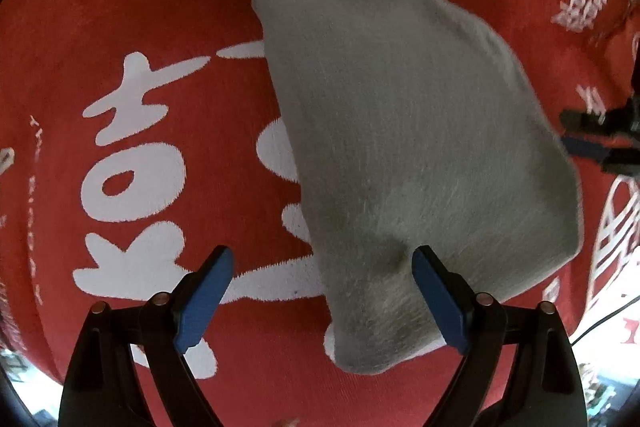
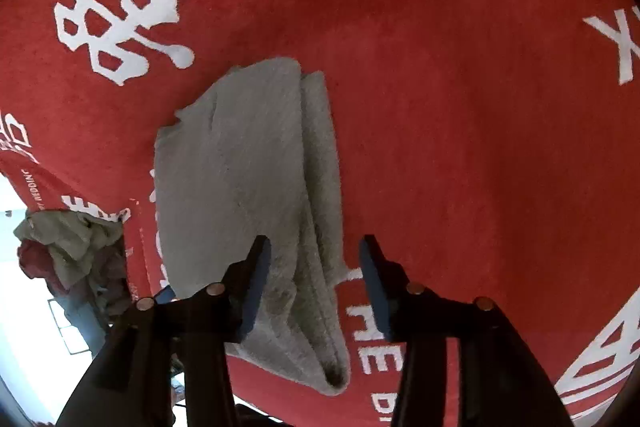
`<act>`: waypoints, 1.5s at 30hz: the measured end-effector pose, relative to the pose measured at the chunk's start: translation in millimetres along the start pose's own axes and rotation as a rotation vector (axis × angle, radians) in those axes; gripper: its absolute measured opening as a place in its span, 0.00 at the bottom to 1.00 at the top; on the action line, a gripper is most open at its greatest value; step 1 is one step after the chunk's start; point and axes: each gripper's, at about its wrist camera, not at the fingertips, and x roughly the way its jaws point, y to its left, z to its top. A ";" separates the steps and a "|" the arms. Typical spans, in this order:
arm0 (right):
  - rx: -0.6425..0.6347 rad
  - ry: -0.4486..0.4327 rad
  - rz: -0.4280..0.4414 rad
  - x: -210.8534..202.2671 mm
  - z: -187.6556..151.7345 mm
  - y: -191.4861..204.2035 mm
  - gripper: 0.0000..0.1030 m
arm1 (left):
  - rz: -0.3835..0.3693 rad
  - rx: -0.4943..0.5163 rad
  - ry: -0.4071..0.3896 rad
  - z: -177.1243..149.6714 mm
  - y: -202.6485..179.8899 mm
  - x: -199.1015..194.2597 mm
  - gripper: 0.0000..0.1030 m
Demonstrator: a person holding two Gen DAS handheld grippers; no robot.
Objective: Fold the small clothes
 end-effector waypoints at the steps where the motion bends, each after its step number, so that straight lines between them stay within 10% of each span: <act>1: -0.001 -0.002 0.010 0.0 0.3 0.7 0.52 | -0.018 -0.019 0.001 1.8 4.1 -1.7 1.00; 9: -0.021 0.004 0.088 13.2 15.2 8.9 0.54 | -0.098 -0.170 0.028 20.4 39.6 -1.7 1.00; 12: -0.055 0.019 0.048 22.4 17.0 13.2 0.07 | -0.082 -0.196 0.027 21.8 47.2 1.8 1.00; 24: -0.039 0.005 0.042 -1.6 8.6 -6.5 0.12 | -0.108 -0.184 0.046 25.2 54.1 12.0 1.00; 29: -0.020 0.002 0.072 -3.7 11.1 -7.7 0.53 | -0.103 -0.188 0.046 25.8 56.6 9.3 1.00; 45: -0.088 0.020 0.080 8.9 25.5 -4.2 0.53 | -0.131 -0.158 0.051 37.8 30.6 17.9 1.00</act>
